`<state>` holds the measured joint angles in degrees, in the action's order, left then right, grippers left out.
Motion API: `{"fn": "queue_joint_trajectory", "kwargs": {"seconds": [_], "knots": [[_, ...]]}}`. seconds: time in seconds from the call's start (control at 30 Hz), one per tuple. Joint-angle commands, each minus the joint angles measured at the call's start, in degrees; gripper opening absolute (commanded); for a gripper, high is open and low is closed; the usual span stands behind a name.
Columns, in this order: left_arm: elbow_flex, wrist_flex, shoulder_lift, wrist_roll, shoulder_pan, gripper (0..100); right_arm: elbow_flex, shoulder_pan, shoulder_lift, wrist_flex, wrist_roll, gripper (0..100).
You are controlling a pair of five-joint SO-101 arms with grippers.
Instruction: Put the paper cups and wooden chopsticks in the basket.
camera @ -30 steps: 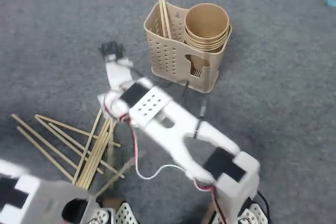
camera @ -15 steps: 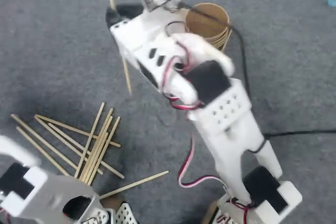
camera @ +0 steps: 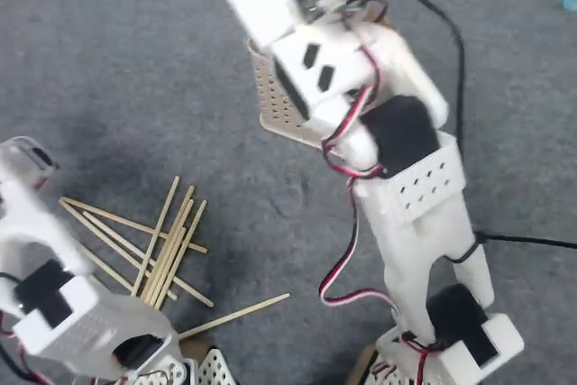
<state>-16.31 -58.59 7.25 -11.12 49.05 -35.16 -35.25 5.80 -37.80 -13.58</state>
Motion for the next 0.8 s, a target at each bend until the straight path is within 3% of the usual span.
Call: {"fn": "queue_joint_trajectory", "kwargs": {"seconds": [0.0,0.17,0.37,0.5,0.77], "knots": [[-4.97,6.68,-4.84,0.35,-3.43,23,-2.81,3.91,-3.03,3.38,-1.05,0.7],[-18.95,15.30,-16.53,0.35,-6.95,23,-2.81,7.60,-10.15,4.70,-0.97,0.7],[-30.81,19.34,-25.23,0.26,-10.20,23,-2.81,9.80,-17.01,1.89,-0.97,0.7],[-32.92,21.89,-25.67,-0.09,-10.02,23,-2.81,9.89,-19.47,-4.88,-0.79,0.7],[-32.57,22.33,-23.21,-0.09,-9.93,23,-2.81,9.80,-23.60,-11.30,6.59,0.9]]}}
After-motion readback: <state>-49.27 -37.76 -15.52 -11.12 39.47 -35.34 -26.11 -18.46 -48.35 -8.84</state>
